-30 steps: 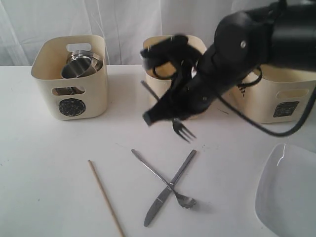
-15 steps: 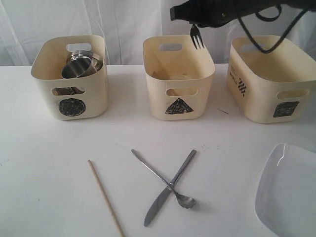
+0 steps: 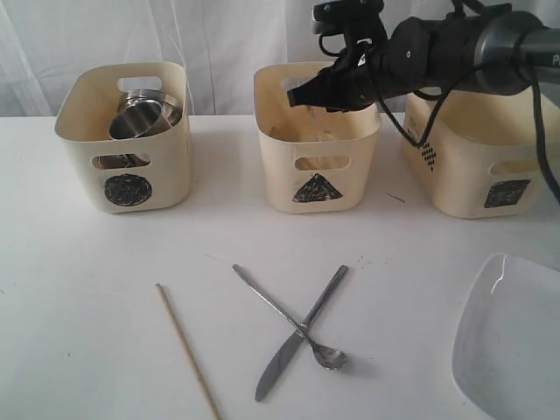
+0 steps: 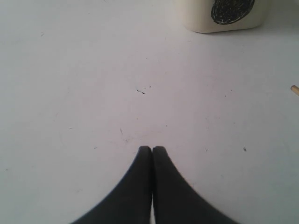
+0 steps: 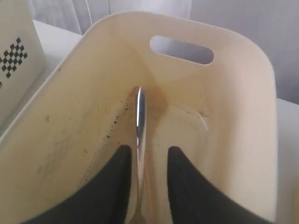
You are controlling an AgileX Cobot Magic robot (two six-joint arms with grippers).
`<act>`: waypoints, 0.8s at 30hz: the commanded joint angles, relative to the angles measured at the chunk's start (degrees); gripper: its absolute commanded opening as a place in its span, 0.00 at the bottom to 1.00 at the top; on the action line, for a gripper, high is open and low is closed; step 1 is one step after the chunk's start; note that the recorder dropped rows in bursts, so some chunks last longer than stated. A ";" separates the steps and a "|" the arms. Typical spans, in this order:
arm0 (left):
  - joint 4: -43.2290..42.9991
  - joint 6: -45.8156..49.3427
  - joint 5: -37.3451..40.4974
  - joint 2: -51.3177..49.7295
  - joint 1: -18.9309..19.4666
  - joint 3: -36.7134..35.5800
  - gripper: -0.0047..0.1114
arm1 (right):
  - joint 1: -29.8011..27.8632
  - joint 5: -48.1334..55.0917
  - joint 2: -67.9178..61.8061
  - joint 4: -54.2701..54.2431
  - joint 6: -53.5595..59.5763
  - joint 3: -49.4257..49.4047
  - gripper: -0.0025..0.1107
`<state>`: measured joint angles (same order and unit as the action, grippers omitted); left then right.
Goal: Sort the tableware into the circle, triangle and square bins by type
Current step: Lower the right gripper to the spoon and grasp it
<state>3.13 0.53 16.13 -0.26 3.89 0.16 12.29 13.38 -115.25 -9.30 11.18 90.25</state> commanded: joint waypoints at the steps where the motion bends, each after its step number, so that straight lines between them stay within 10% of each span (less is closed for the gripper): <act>1: 0.13 -0.53 0.08 0.26 0.05 -0.16 0.04 | -0.38 3.06 2.25 0.09 0.75 0.46 0.30; 8: 0.13 -0.53 0.08 0.26 0.05 -0.16 0.04 | -0.15 56.58 14.24 -10.34 3.85 -1.29 0.30; 24: 0.13 -0.53 0.08 0.26 0.05 -0.16 0.04 | 16.38 20.62 13.34 -8.73 4.28 -30.31 0.30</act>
<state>3.13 0.53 16.13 -0.26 3.89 0.16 27.71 39.21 -101.29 -20.05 14.71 60.75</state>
